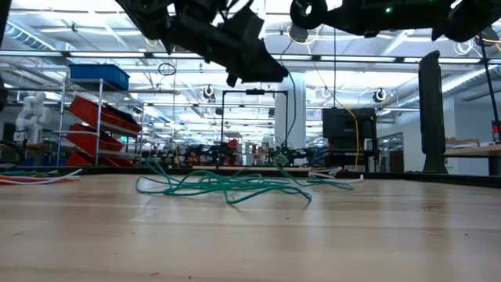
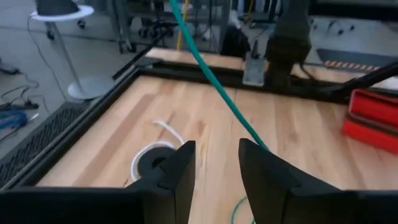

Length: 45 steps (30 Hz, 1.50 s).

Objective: Coil cords
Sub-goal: Coil the green wire onto the spool

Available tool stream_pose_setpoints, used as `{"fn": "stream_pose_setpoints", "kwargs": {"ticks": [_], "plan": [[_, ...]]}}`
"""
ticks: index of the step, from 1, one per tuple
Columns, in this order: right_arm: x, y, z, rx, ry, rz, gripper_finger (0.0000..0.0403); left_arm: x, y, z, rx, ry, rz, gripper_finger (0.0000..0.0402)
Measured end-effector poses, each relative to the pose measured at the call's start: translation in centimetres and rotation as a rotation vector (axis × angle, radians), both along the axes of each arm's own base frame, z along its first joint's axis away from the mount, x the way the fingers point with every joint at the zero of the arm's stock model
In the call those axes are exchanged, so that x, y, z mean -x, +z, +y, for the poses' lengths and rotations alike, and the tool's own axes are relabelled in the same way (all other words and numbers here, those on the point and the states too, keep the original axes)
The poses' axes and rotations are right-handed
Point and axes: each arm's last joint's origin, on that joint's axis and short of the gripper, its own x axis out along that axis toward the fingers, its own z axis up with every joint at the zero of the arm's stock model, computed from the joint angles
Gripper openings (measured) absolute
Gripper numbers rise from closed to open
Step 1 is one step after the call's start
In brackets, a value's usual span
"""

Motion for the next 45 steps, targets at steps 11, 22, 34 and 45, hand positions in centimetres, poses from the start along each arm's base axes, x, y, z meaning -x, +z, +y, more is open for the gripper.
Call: {"fn": "stream_pose_setpoints", "kwargs": {"ticks": [11, 22, 34, 45], "plan": [[0.3, 0.5, 0.6, 0.040, 0.027, -0.007, 0.0000, 2.0, 1.2, 0.0, 0.023, 0.000, 0.104, 0.0130], [0.2, 0.7, 0.9, 0.088, 0.137, -0.021, 0.0000, 1.9, 2.5, -0.9, 0.033, -0.035, 0.011, 0.0130], [0.2, 0.8, 0.9, 0.082, 0.139, -0.036, 0.0000, 0.4, 0.9, -1.3, 0.130, -0.001, -0.023, 0.0130], [0.2, 0.8, 0.9, 0.082, 0.139, -0.033, 0.0000, -0.3, -0.3, -2.6, 0.091, 0.070, 0.005, 0.0130]]}}
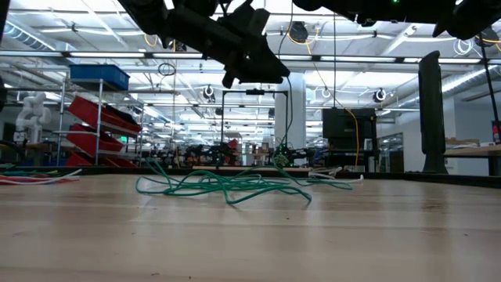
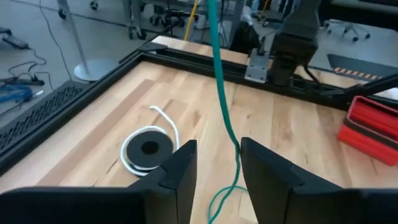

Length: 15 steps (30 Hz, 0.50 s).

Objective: Coil cords
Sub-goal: Coil the green wire onto the spool

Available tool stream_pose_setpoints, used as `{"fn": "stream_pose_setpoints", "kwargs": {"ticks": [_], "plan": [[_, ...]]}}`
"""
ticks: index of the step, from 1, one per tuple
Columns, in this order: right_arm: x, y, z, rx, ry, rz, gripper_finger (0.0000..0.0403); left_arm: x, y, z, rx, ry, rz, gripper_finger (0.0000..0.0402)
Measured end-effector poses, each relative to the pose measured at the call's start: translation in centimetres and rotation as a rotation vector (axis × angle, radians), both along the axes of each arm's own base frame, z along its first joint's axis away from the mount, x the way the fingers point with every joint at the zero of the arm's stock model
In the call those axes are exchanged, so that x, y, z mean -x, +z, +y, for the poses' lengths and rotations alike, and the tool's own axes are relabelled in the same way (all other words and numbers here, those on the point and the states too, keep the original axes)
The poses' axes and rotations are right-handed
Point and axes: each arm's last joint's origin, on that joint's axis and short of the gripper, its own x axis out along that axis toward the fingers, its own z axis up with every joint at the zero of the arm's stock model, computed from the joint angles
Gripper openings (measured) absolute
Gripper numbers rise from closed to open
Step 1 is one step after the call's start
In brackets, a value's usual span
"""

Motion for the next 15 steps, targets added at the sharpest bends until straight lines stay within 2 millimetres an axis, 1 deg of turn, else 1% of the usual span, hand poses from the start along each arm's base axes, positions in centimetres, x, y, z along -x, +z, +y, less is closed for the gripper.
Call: {"fn": "stream_pose_setpoints", "kwargs": {"ticks": [4, 11, 13, 15], "plan": [[0.00, 0.00, 0.00, 0.001, -0.001, 0.001, 0.0000, -0.08, 0.14, -0.33, -0.012, -0.002, -0.013, 0.0130], [0.00, 0.00, 0.00, -0.002, 0.001, 0.000, 0.0000, -0.21, 0.66, -0.26, -0.044, 0.013, -0.063, 0.0128], [-0.01, 0.00, 0.00, -0.003, 0.001, 0.000, 0.0000, -0.17, 0.54, -0.23, -0.045, 0.022, -0.049, 0.0117], [-0.01, -0.01, 0.00, -0.006, 0.002, -0.001, 0.0000, -0.12, 0.41, -0.15, -0.045, 0.024, -0.035, 0.0097]]}}
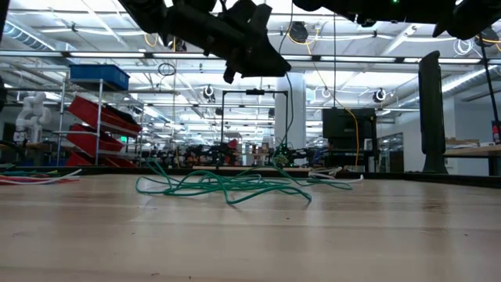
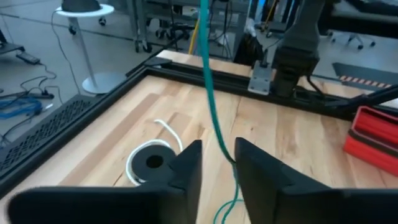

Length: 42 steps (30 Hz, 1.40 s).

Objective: Coil cords
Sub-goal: Coil the green wire onto the spool

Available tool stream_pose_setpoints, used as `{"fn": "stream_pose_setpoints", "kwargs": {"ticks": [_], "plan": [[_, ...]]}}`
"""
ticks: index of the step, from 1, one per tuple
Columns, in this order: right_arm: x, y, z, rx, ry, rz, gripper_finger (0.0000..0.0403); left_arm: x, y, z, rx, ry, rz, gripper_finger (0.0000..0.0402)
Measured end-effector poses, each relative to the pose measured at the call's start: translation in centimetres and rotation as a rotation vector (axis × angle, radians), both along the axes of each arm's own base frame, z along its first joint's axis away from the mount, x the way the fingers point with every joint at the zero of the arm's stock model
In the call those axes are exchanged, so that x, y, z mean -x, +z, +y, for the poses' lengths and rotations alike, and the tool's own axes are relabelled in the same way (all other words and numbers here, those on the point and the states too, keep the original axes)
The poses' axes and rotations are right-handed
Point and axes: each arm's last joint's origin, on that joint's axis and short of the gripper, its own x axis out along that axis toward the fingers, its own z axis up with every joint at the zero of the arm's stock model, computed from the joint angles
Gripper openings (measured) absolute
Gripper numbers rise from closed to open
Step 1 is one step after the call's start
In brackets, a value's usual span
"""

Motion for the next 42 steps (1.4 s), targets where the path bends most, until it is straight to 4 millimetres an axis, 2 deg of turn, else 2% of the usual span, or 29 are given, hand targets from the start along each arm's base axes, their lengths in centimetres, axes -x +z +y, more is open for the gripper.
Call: {"fn": "stream_pose_setpoints", "kwargs": {"ticks": [8, 15, 20, 28, 33, 42], "plan": [[0.0, -0.1, 0.0, -0.002, 0.001, 0.005, 0.0000, 0.1, -0.4, 0.0, -0.026, 0.011, 0.053, 0.0009], [-0.2, -0.2, 0.0, -0.023, 0.005, -0.004, 0.0000, 0.1, 0.1, 0.3, -0.089, 0.092, 0.014, 0.0003], [-1.0, -1.0, -0.4, -0.042, -0.017, 0.010, 0.0000, -0.5, 0.4, 0.9, -0.130, 0.116, 0.001, 0.0002], [-2.8, -2.4, -0.9, -0.086, -0.023, -0.029, 0.0000, -3.0, -2.7, 1.5, -0.071, 0.067, 0.100, 0.0001], [-3.4, -3.4, -1.3, -0.124, -0.116, -0.011, 0.0000, -4.0, -3.3, 1.6, -0.066, 0.049, 0.105, 0.0001], [-4.3, -5.3, -2.8, -0.147, -0.219, 0.075, 0.0000, -4.0, -3.1, 1.7, -0.085, 0.084, 0.103, 0.0000]]}}
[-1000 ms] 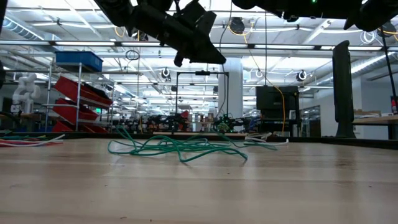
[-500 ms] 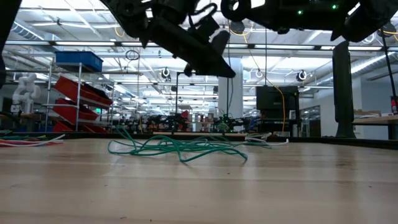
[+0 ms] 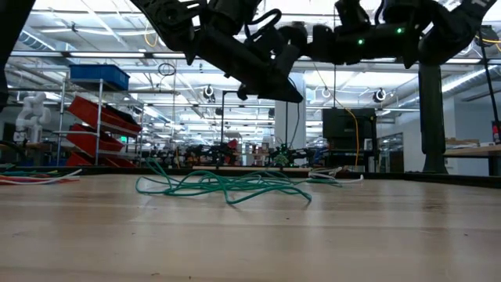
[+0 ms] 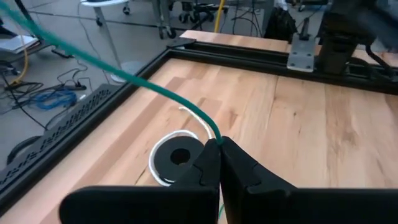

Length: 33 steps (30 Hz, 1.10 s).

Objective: Coil cords
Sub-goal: Coil the green wire onto the spool

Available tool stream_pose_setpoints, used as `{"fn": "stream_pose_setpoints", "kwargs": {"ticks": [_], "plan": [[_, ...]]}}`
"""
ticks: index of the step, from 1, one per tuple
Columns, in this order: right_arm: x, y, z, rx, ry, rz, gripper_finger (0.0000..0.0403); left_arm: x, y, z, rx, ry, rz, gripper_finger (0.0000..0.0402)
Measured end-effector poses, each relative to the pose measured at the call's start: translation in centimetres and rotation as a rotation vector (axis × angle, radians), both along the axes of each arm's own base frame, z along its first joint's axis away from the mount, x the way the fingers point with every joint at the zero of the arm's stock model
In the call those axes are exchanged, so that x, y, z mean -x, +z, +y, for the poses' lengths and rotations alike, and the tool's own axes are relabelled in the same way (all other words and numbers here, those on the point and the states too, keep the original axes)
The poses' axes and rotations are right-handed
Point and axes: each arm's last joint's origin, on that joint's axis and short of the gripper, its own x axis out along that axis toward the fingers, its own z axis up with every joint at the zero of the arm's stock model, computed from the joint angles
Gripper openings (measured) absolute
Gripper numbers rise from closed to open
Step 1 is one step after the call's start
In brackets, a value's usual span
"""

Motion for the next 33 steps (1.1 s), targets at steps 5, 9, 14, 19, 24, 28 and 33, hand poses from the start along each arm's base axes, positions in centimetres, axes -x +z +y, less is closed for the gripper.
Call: {"fn": "stream_pose_setpoints", "kwargs": {"ticks": [5, 9, 14, 19, 24, 28, 33], "plan": [[-0.5, -1.3, -0.8, -0.021, -0.030, 0.054, 0.0000, 0.1, -0.1, 0.0, -0.008, 0.022, 0.016, 0.0000], [-0.6, -1.8, -1.2, -0.040, -0.042, 0.068, 0.0000, 0.2, -0.4, 0.0, -0.009, 0.040, 0.062, 0.0000], [-1.0, -2.0, -1.3, -0.051, -0.037, 0.081, 0.0000, 0.5, -0.5, 1.2, -0.015, 0.109, 0.186, 0.0000], [-1.6, -1.7, -1.2, -0.063, -0.028, 0.114, 0.0000, 0.7, -0.4, 2.7, 0.074, 0.090, 0.184, 0.0000], [-1.7, -1.9, -1.3, -0.072, -0.033, 0.146, 0.0000, 1.1, -0.6, 3.9, 0.182, 0.023, 0.187, 0.0000], [-1.7, -2.1, -1.3, -0.080, -0.035, 0.158, 0.0000, 1.4, -0.8, 4.4, 0.240, 0.019, 0.197, 0.0000], [-1.6, -2.5, -1.6, -0.119, -0.048, 0.179, 0.0000, 1.1, -0.8, 3.5, 0.192, 0.023, 0.206, 0.0000]]}}
